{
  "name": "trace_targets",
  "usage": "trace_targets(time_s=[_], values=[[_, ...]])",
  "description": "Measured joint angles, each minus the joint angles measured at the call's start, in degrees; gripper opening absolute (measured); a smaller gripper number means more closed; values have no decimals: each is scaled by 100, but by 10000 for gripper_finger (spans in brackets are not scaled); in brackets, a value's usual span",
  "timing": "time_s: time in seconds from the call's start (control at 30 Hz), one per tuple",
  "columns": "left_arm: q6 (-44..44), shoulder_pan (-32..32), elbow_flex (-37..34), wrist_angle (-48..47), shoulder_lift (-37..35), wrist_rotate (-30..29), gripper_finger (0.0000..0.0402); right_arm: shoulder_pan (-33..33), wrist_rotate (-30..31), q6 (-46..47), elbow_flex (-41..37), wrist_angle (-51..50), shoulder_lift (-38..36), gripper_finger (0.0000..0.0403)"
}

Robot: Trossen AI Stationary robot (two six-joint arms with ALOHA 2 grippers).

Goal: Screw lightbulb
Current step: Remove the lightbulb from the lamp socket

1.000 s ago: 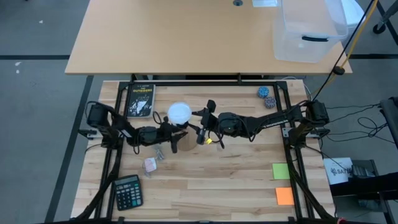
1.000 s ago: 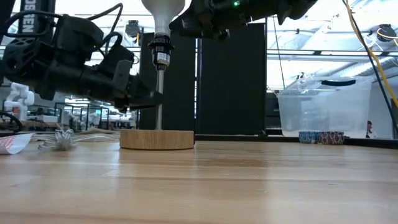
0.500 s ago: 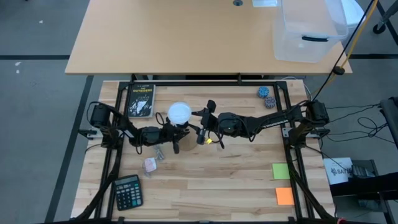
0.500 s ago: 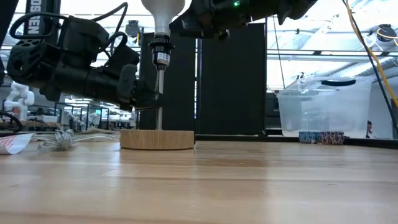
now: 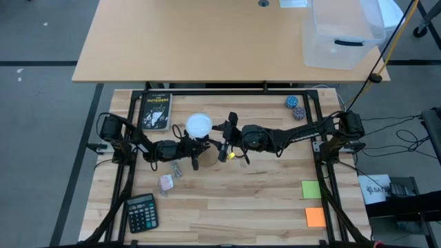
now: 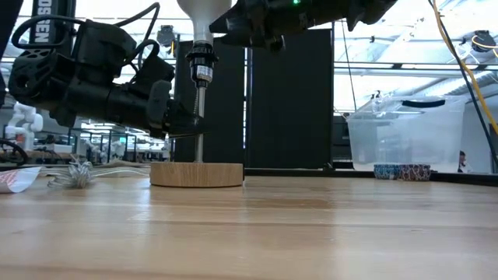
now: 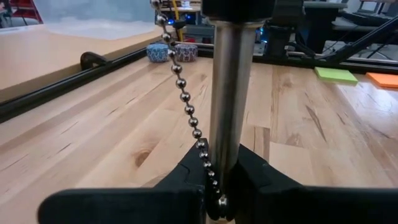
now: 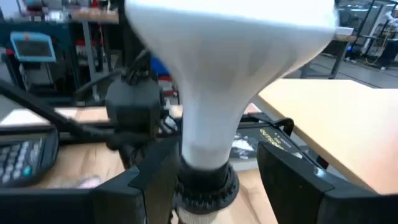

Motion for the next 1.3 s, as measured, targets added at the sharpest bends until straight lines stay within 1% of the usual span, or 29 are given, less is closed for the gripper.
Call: trace_targets(time_s=[0.3,0.43,0.57,0.6,0.73,0.93,1.17,1.3], values=[[-17,0,0,-11,0,-214,33,37,-10,34,4,347,-2,210],[-30,-2,29,-29,0,-496,33,37,-18,70,4,333,10,210],[-46,0,171,-64,0,-744,33,30,14,75,7,598,216,210],[-48,0,226,-108,0,-818,33,24,77,75,7,697,280,210],[-151,-1,414,-560,0,-1029,33,20,705,7,38,928,482,210],[-269,-6,707,-1054,-7,-1327,33,-33,804,-84,305,956,641,210],[-332,0,787,-1186,-7,-1397,33,-130,743,-78,361,963,743,208],[-322,0,789,-1232,-8,-1310,33,-131,747,-362,361,972,743,184]])
